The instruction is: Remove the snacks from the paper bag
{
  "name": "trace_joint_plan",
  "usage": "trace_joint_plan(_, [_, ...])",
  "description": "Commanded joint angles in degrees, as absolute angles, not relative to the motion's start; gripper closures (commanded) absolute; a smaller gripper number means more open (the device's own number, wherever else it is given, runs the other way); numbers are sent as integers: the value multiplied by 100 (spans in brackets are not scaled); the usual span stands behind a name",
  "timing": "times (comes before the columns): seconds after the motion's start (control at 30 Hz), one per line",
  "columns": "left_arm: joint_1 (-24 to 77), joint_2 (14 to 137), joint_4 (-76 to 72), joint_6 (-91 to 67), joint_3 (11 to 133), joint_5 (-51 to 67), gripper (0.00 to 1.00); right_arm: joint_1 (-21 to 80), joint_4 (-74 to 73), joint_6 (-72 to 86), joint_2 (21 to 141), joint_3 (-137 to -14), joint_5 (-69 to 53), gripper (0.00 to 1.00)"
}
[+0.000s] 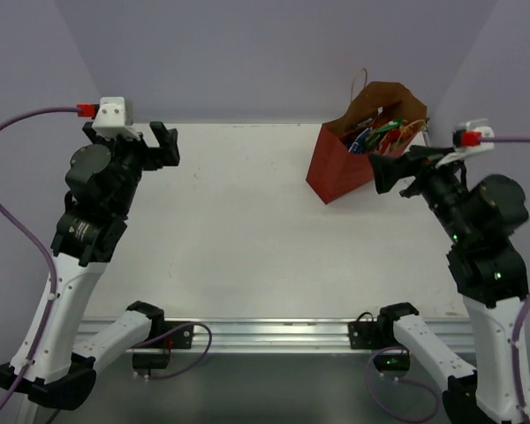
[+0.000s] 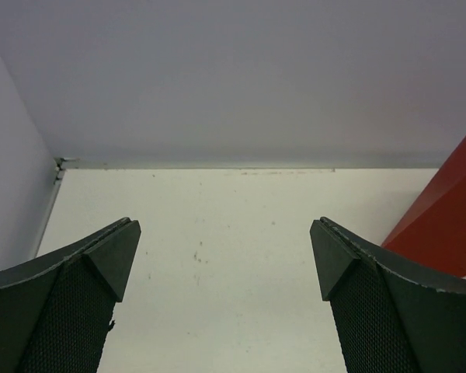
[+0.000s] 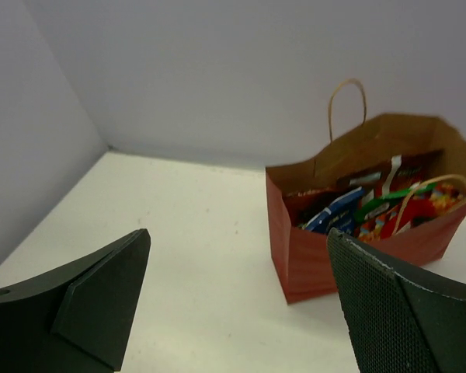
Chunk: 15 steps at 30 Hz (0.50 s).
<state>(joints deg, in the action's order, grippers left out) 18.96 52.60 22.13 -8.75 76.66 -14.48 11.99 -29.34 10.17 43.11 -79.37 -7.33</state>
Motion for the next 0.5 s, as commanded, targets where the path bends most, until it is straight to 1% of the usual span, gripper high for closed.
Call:
trace_joint_plan(0.0, [1942, 5466, 2575, -1212, 7576, -1047, 0, 1204, -3541, 1327, 5122, -8041, -1045, 1])
trace_joint_plan(0.13, [1942, 5598, 2786, -1318, 7436, -774, 0, 1195, -3648, 1328, 6045, -8489, -1273, 1])
trace_joint_plan(0.27, [1942, 5625, 2953, -1415, 7260, -730, 0, 1160, -3674, 810, 7229, -9069, -1529, 1])
trace_joint_plan(0.37, [1942, 5599, 3041, -1398, 7181, -773, 0, 1116, -3709, 608, 7855, -9570, -1599, 1])
trace_joint_plan(0.4, [1942, 5573, 3058, -1389, 7163, -834, 0, 1108, -3718, 563, 8240, -9676, -1608, 2])
trace_joint_plan(0.47, [1942, 5537, 3137, -1362, 7128, -852, 0, 1081, -3744, 414, 8612, -9983, -1687, 4])
